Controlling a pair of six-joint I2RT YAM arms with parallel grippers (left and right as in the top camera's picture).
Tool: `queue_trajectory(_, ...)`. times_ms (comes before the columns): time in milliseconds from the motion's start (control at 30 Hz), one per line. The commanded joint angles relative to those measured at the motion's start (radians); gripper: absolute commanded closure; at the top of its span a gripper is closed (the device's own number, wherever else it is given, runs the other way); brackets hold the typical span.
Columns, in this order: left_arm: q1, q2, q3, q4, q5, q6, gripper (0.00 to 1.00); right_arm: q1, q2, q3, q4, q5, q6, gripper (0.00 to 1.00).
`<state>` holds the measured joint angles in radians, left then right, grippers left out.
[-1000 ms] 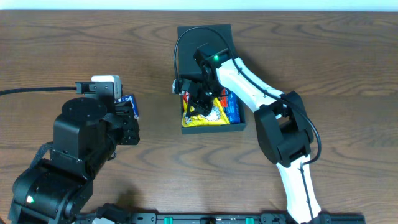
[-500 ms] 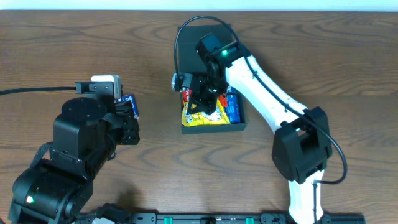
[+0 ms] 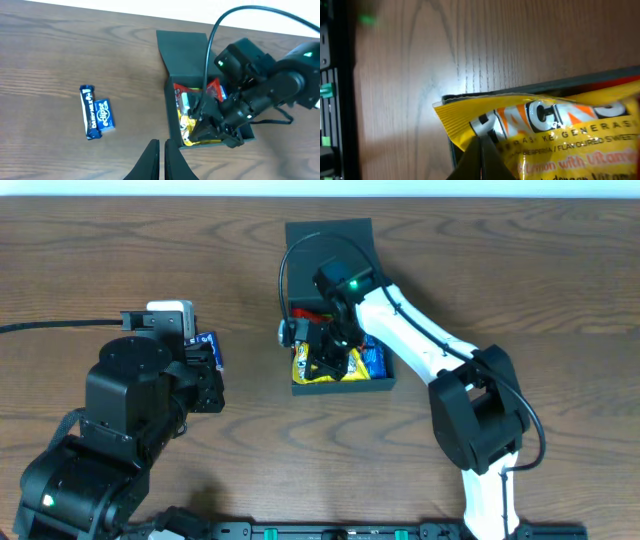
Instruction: Pack container
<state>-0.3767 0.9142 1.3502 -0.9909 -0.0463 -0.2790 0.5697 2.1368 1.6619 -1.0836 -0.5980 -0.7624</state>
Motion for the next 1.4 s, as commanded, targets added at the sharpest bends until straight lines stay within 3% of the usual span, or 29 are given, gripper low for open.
queue_trajectory(0, 0.003, 0.000, 0.008, 0.000, -0.016, 0.022, 0.94, 0.008, 0.013, -0.054, 0.037, -0.003, 0.000, 0.98)
queue_trajectory(167, 0.003, 0.000, 0.008, 0.000, -0.016, 0.022, 0.94, 0.006, 0.013, -0.107, 0.133, 0.007, 0.058, 0.98)
queue_trajectory(367, 0.003, 0.000, 0.008, 0.000, -0.017, 0.022, 0.93, 0.006, 0.012, -0.060, 0.071, 0.002, 0.085, 0.99)
queue_trajectory(500, 0.003, 0.000, 0.008, 0.000, -0.028, 0.022, 0.94, 0.006, 0.012, 0.119, -0.132, -0.013, 0.085, 0.99)
queue_trajectory(700, 0.003, 0.000, 0.008, 0.001, -0.070, 0.032, 0.93, 0.006, 0.012, 0.333, -0.285, -0.013, 0.087, 0.99)
queue_trajectory(1033, 0.003, 0.013, 0.008, 0.001, -0.074, 0.074, 0.89, -0.032, 0.012, 0.605, -0.318, -0.006, 0.333, 0.99)
queue_trajectory(1200, 0.003, 0.058, 0.007, 0.000, -0.172, 0.073, 0.92, -0.115, 0.001, 0.733, -0.362, -0.001, 0.452, 0.99)
queue_trajectory(1367, 0.004, 0.168, 0.007, 0.002, -0.257, 0.073, 0.94, -0.220, -0.066, 0.815, -0.456, -0.001, 0.471, 0.99)
